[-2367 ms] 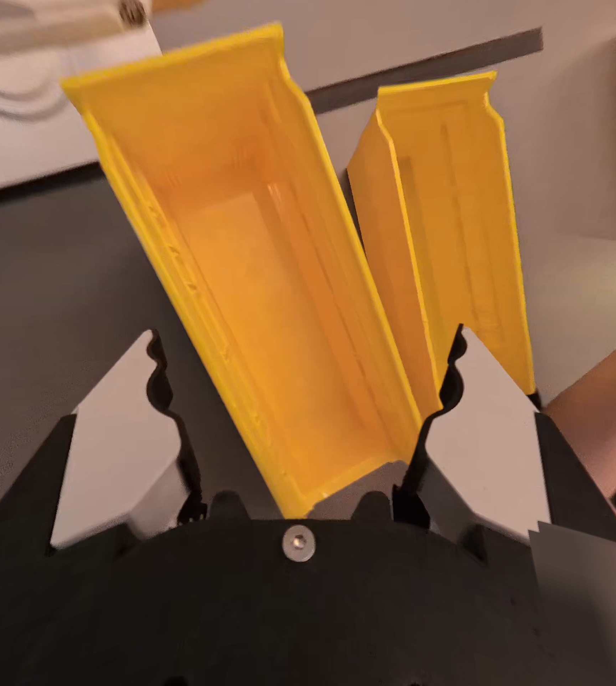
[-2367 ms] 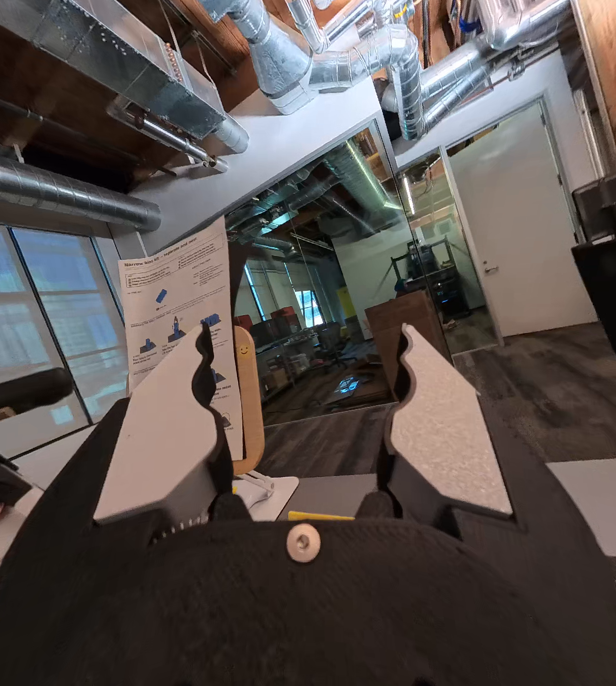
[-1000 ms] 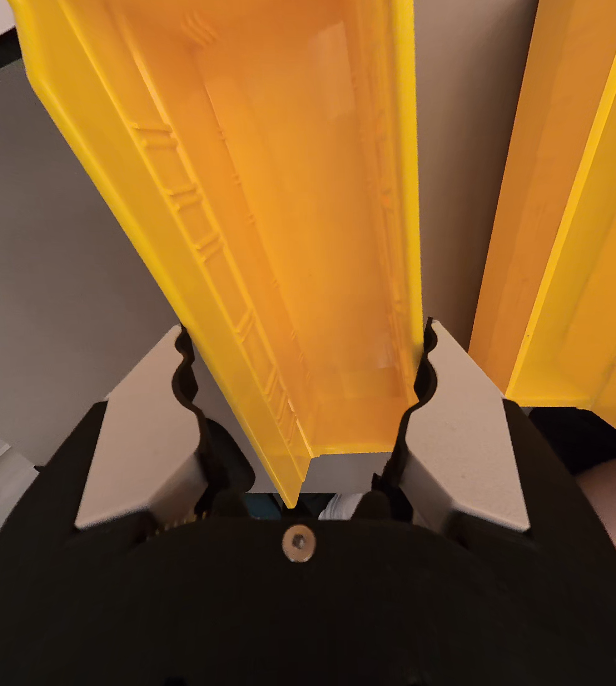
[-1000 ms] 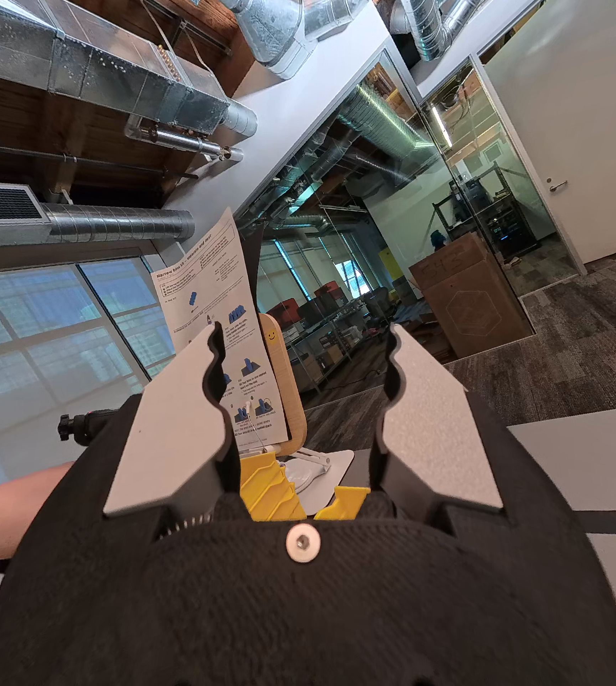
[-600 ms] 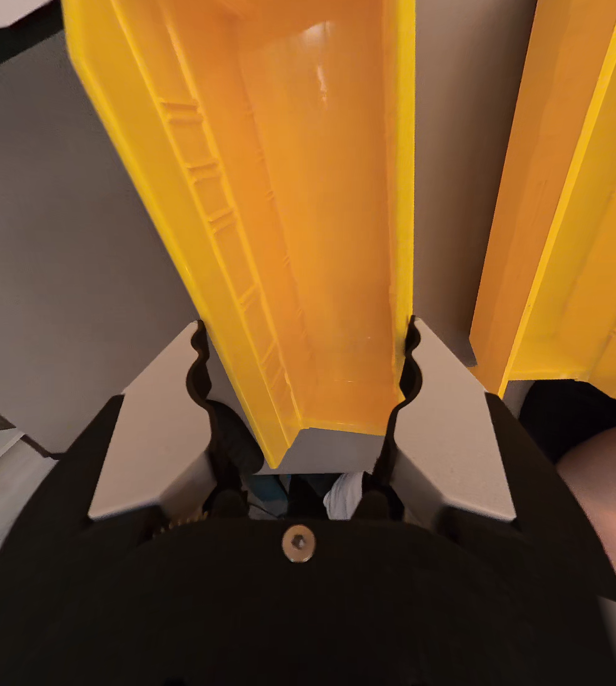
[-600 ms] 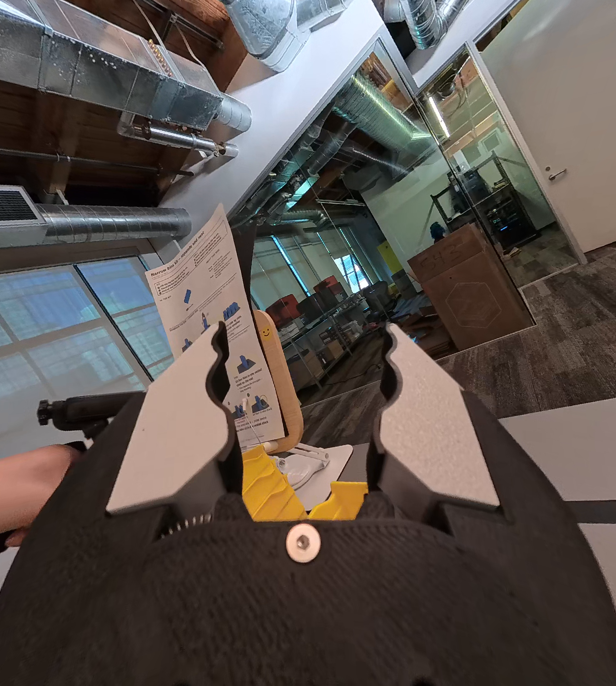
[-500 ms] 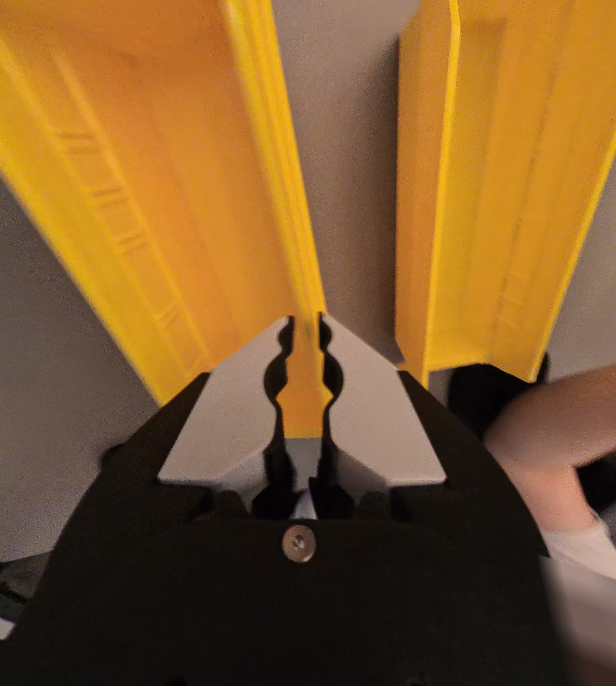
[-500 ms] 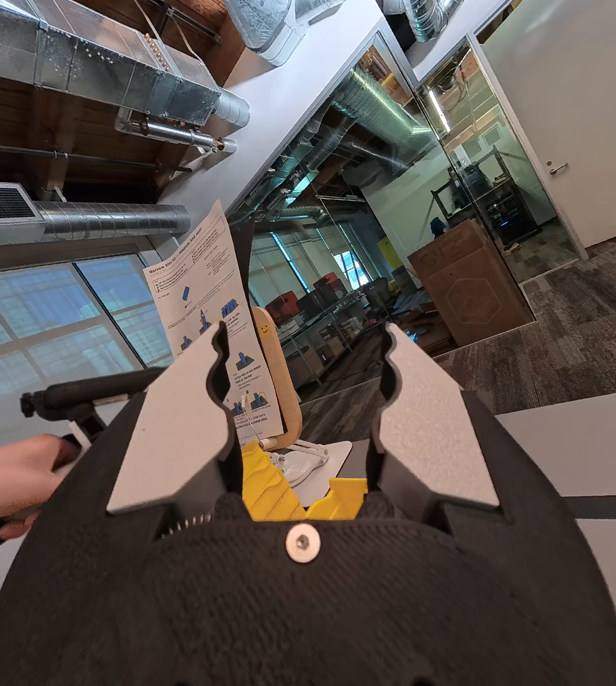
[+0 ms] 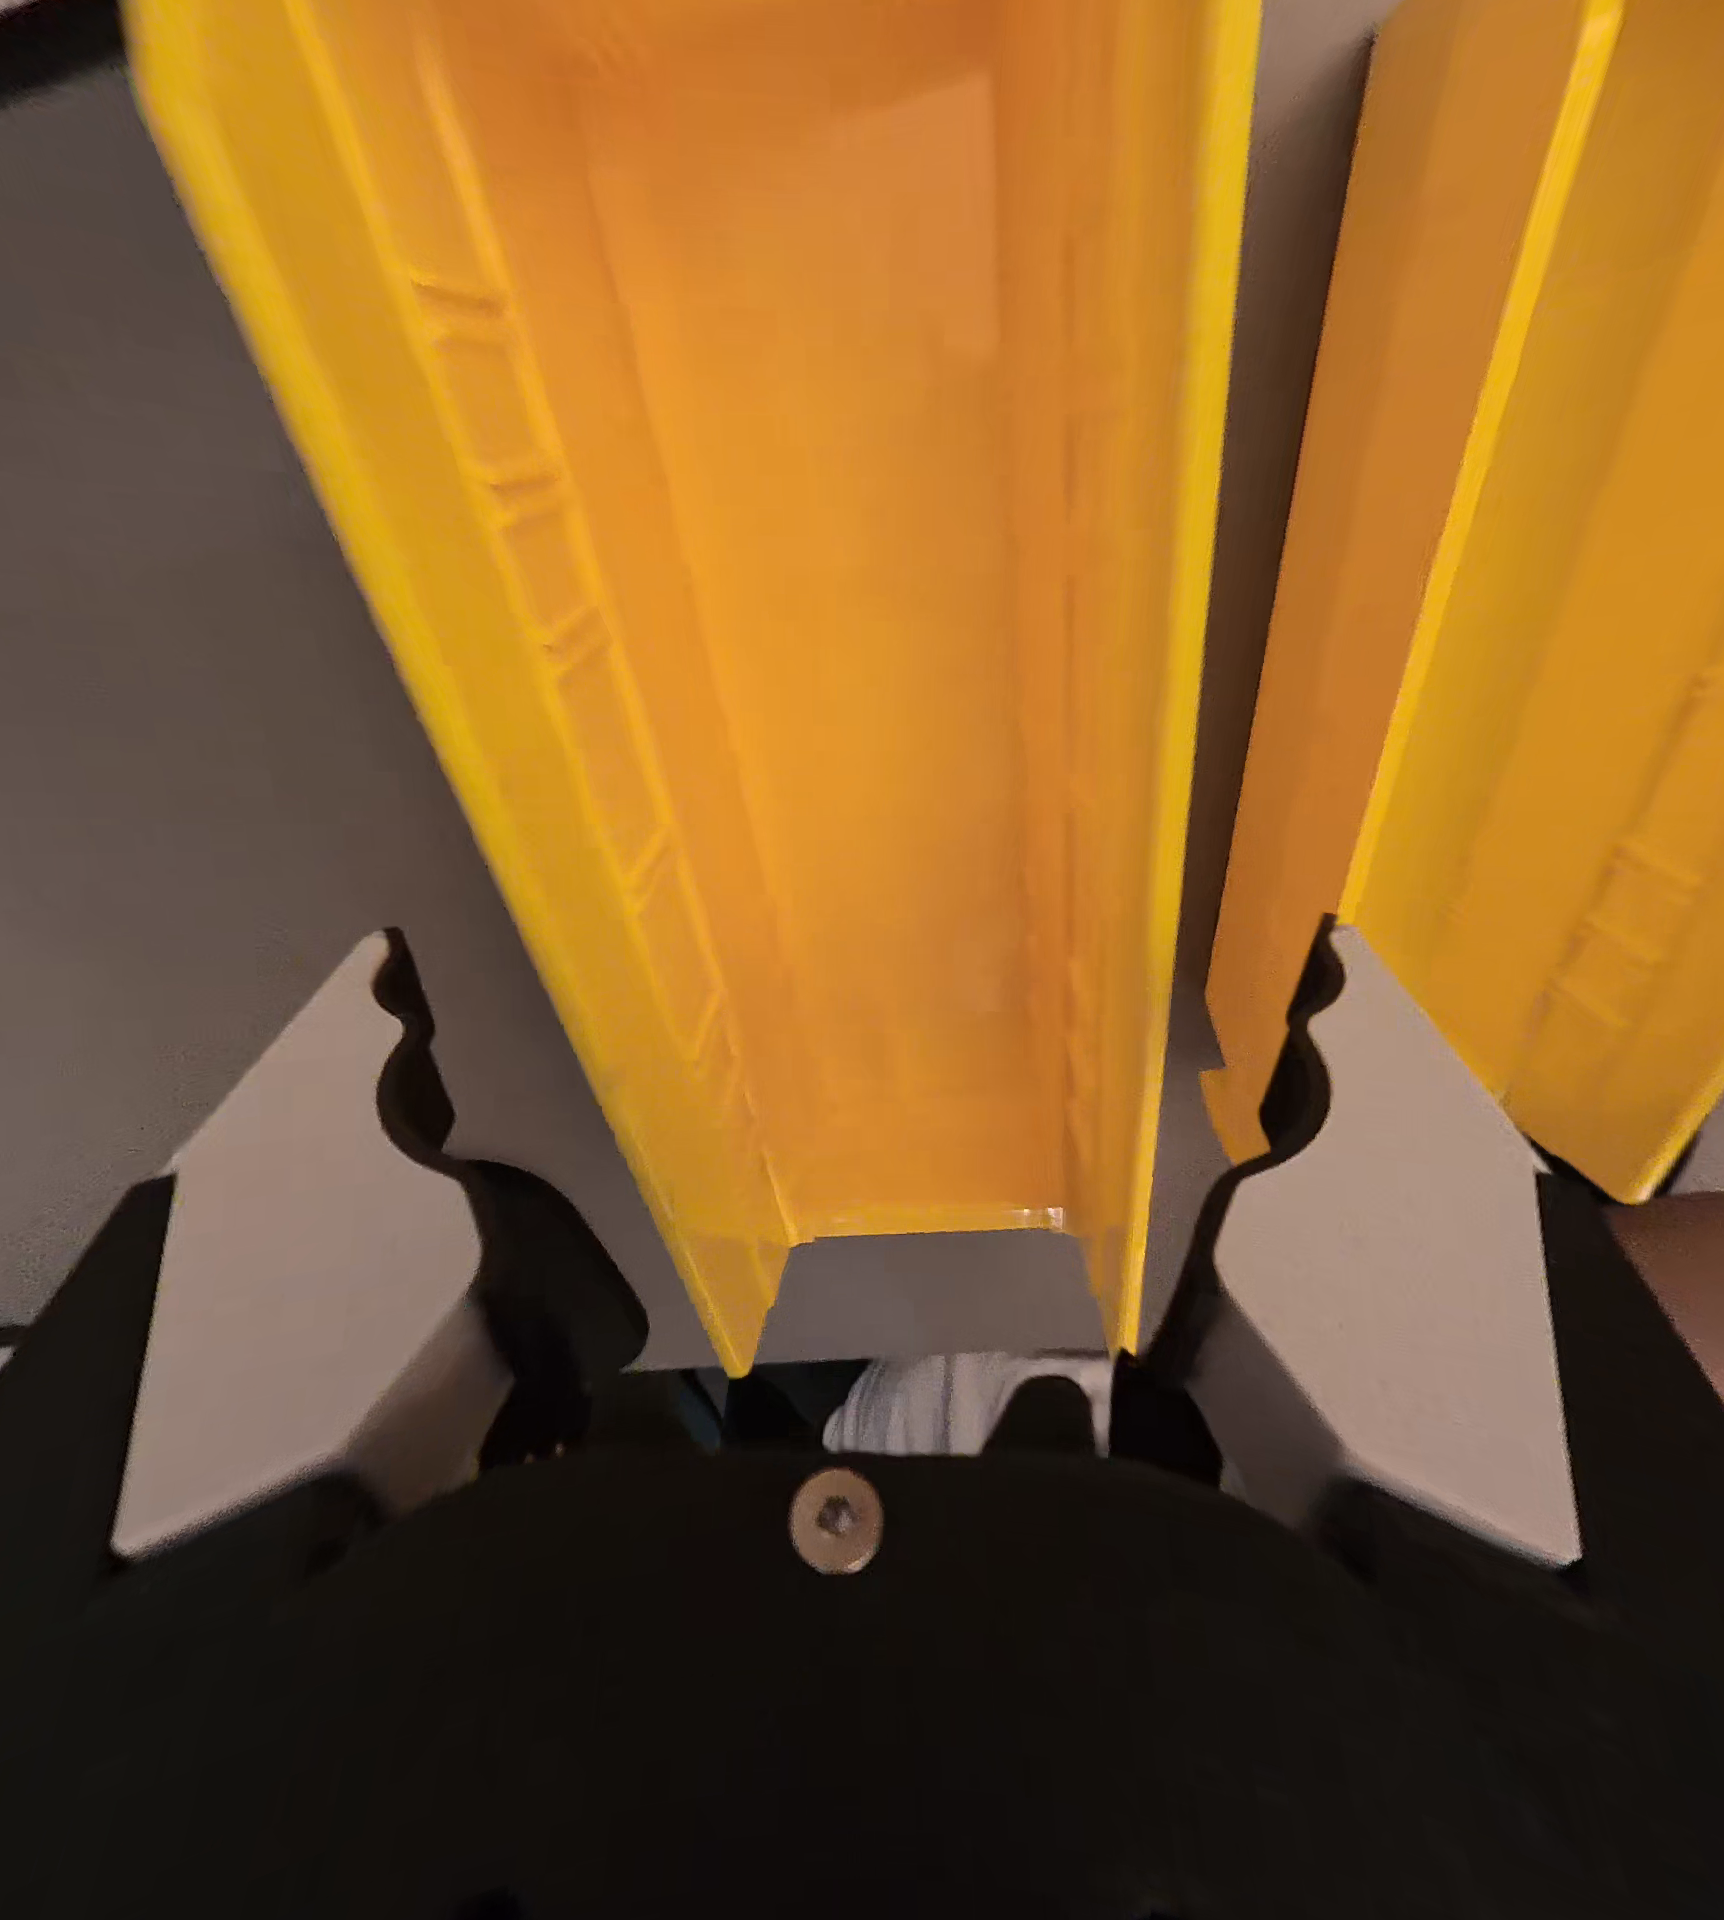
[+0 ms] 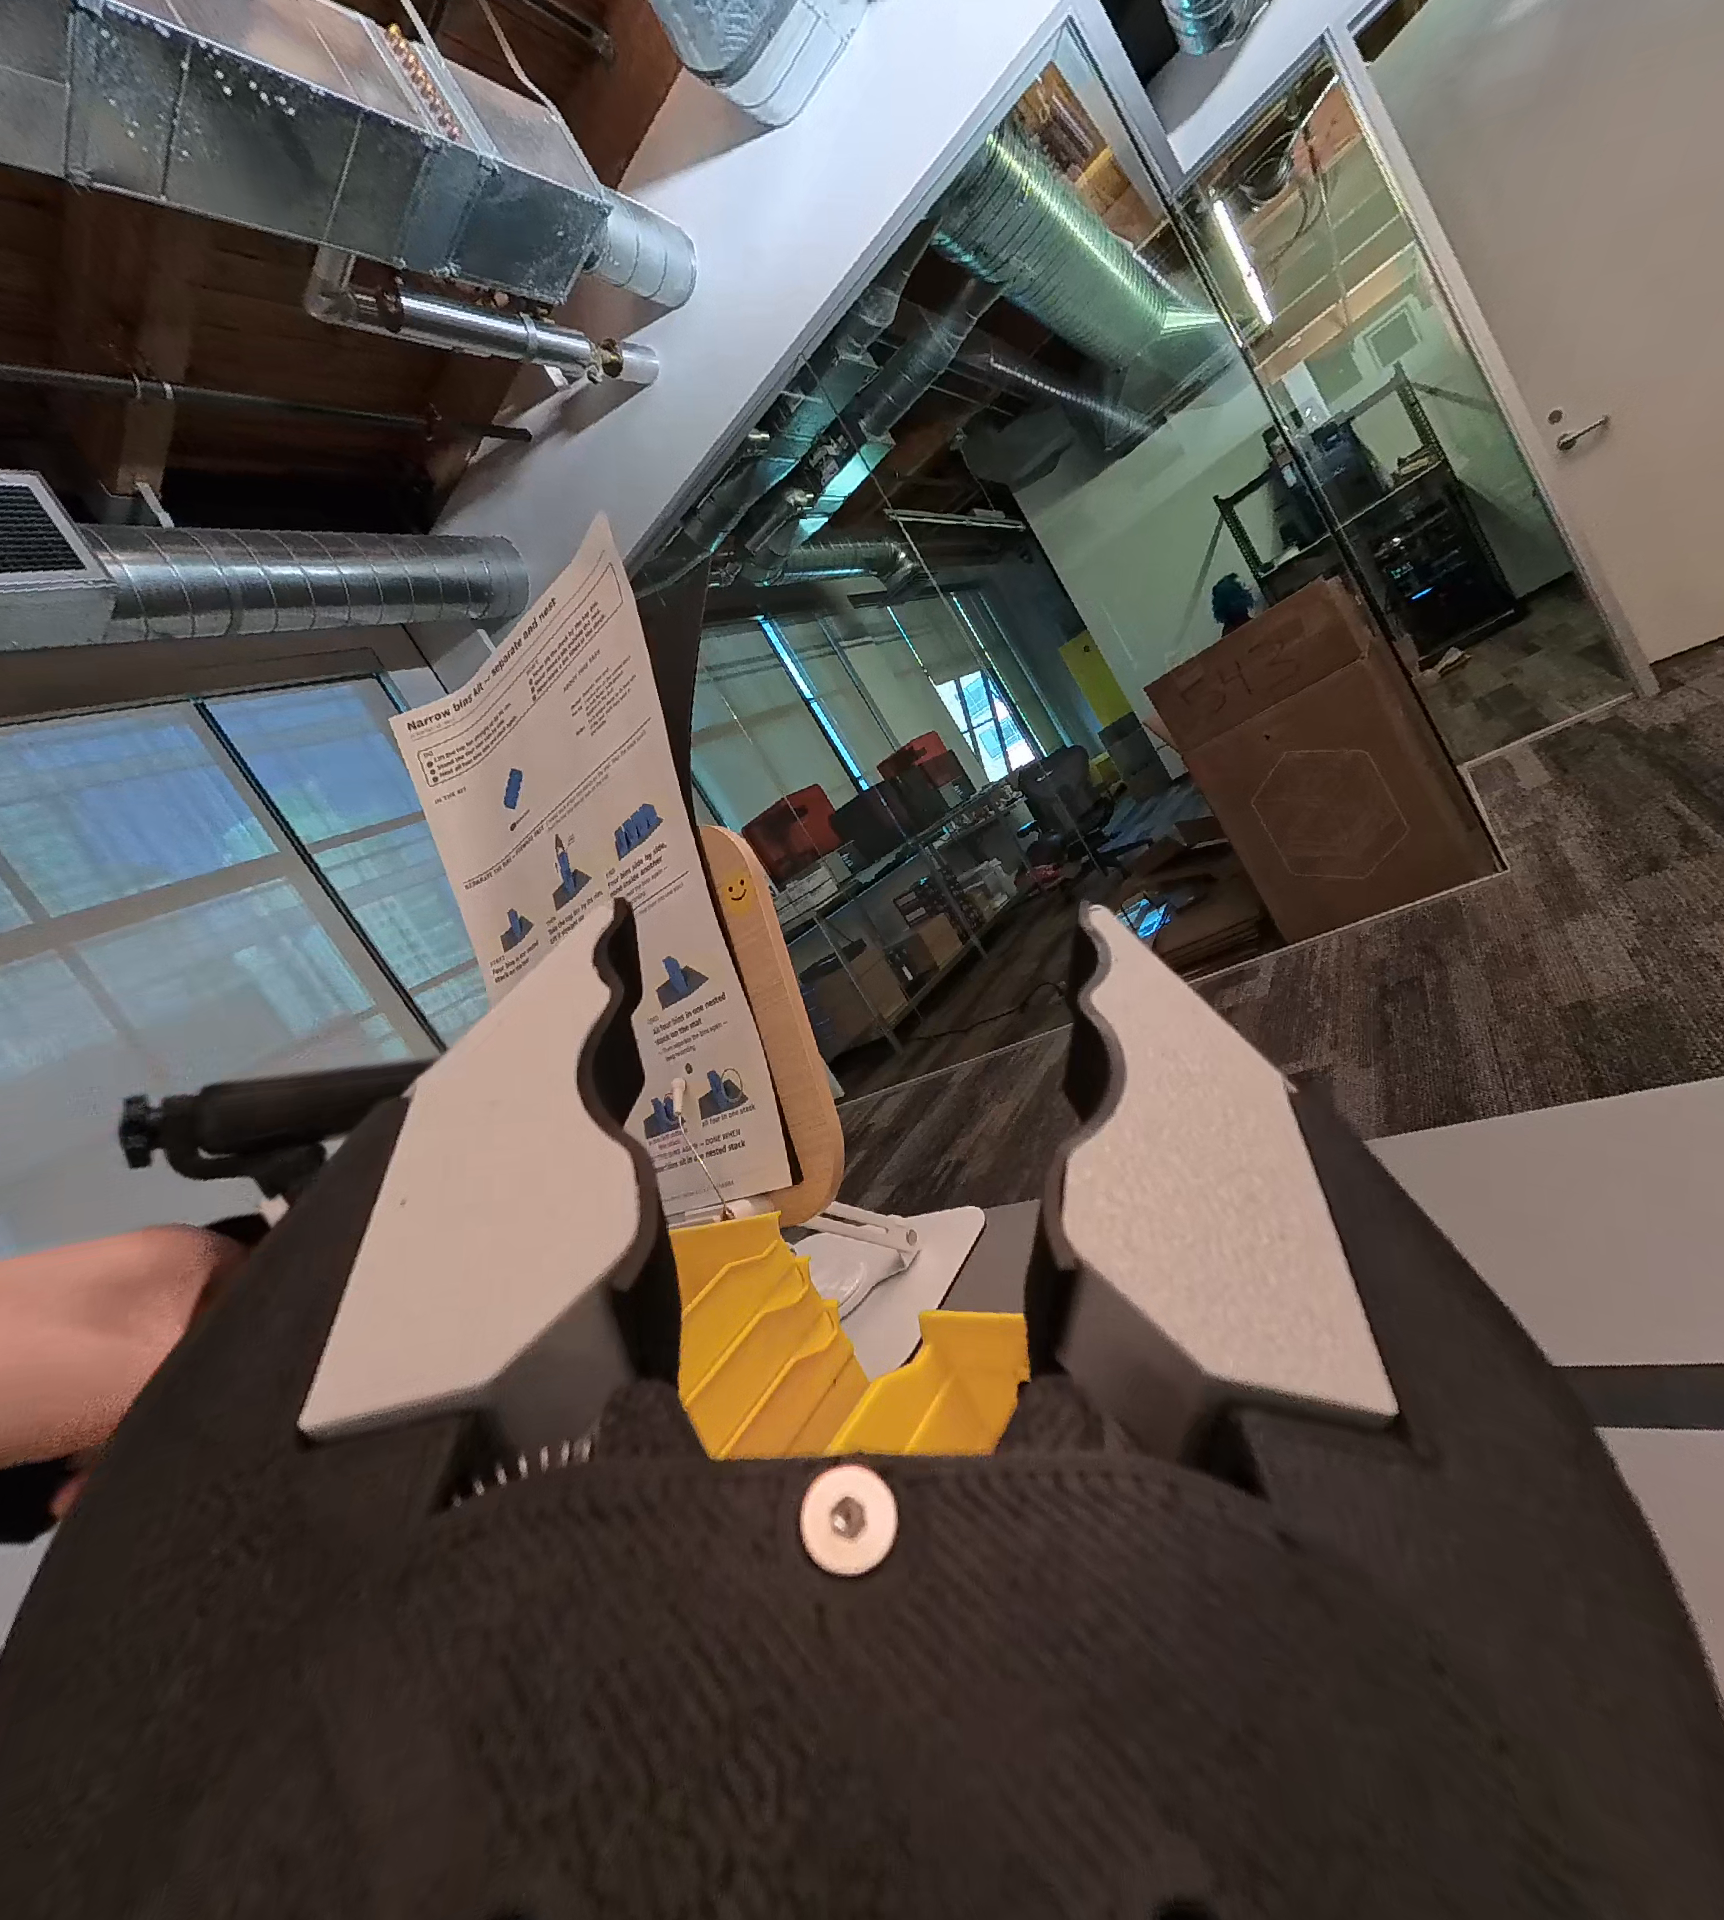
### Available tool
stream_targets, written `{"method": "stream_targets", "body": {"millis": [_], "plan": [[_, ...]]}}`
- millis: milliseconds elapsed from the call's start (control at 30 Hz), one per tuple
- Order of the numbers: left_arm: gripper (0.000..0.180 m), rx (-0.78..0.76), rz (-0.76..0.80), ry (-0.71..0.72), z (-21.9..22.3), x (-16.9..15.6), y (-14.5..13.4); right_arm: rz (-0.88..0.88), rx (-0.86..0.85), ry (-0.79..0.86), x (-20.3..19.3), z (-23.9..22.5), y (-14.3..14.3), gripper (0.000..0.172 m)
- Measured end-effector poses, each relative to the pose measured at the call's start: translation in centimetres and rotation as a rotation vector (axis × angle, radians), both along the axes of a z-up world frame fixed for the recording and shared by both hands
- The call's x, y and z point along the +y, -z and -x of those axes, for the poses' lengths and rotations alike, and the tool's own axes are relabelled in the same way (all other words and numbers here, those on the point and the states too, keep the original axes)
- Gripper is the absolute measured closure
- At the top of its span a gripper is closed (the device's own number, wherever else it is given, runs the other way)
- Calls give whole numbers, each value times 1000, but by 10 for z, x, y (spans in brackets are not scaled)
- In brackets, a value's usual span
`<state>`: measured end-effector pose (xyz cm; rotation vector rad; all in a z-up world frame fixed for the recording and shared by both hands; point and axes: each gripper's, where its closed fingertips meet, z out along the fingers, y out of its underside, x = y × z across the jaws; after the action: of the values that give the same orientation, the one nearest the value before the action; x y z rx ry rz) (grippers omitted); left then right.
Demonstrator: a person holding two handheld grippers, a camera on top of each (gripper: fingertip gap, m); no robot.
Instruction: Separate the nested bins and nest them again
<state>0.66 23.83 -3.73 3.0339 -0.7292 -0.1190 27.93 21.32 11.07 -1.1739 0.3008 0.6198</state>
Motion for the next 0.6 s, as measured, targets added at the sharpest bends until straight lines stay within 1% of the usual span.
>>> {"method": "stream_targets", "body": {"millis": [133, 167, 200, 400, 600], "plan": [[30, 14, 43, -1, -1, -6, 17, 13, -3, -22, 4, 4, 3, 90], [35, 32, 38, 3, 1, -4, 17, 16, -3, -29, 5, 5, 4, 91], [46, 59, 29, 14, 5, -2, 16, 19, -3, -35, 6, 6, 4, 91], [58, 33, 24, 32, 6, -1, 13, 25, -3, -44, 7, 9, 6, 92], [63, 24, 20, 30, 5, -1, 12, 25, -4, -47, 7, 9, 5, 92]]}}
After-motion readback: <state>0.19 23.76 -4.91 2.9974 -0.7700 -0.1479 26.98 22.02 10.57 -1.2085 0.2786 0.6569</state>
